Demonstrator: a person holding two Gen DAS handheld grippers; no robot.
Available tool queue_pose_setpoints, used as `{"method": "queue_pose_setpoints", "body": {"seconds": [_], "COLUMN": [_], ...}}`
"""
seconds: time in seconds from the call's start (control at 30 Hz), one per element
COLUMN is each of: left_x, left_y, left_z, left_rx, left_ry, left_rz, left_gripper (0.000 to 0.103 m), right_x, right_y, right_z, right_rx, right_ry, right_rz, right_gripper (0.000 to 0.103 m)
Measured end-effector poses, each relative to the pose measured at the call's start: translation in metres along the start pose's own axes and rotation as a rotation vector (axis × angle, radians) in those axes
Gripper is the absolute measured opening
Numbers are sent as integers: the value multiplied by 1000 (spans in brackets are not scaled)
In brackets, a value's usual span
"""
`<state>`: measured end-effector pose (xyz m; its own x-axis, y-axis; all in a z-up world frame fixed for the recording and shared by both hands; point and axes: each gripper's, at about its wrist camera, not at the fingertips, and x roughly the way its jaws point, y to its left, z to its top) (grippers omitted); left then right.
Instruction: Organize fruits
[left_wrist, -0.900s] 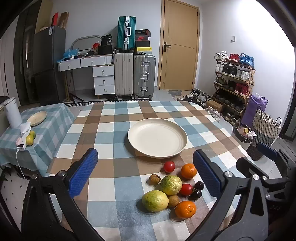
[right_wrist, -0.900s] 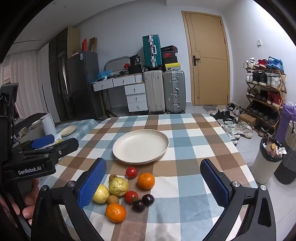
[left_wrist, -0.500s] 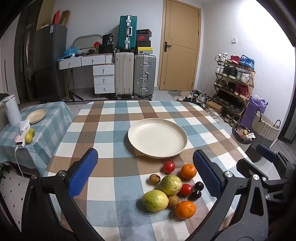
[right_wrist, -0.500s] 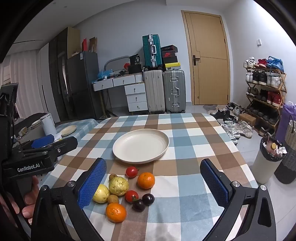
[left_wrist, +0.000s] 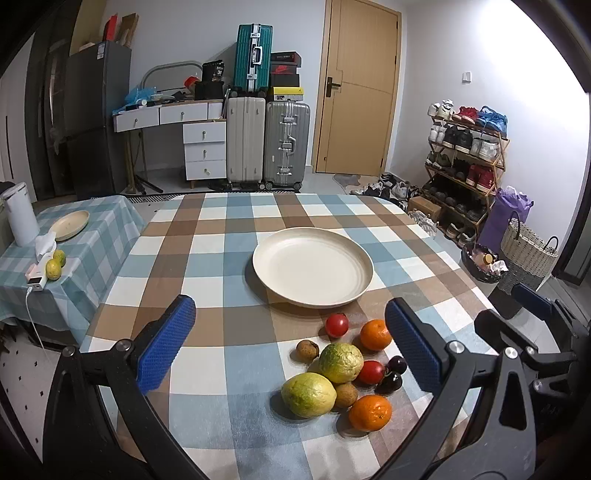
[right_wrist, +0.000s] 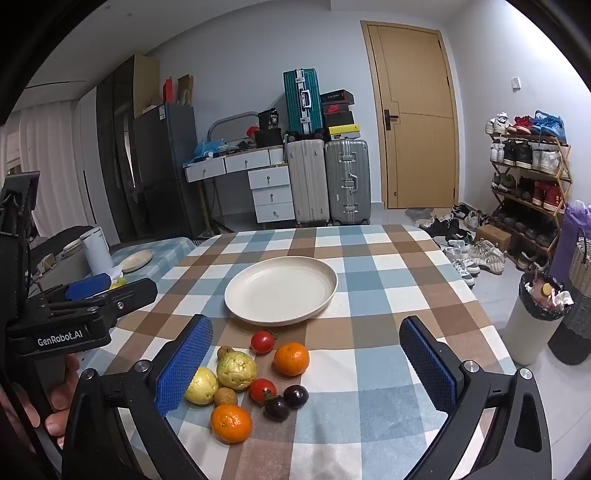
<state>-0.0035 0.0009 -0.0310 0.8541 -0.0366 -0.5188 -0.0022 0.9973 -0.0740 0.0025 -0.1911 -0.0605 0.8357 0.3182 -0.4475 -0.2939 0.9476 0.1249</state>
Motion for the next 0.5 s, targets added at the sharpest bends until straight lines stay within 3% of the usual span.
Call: {"method": "queue_pose_setpoints", "body": {"seconds": [0.5], "left_x": [53], "left_y": [28], "left_z": [-20], "left_rx": [-54], "left_ry": [190], "left_rz": [-90], "left_gripper": [102], "right_x": [16], "right_y": [-11], "right_z": [-7], "right_rx": [22], "right_ry": [54], "right_rz": [2], "right_gripper": [103]}}
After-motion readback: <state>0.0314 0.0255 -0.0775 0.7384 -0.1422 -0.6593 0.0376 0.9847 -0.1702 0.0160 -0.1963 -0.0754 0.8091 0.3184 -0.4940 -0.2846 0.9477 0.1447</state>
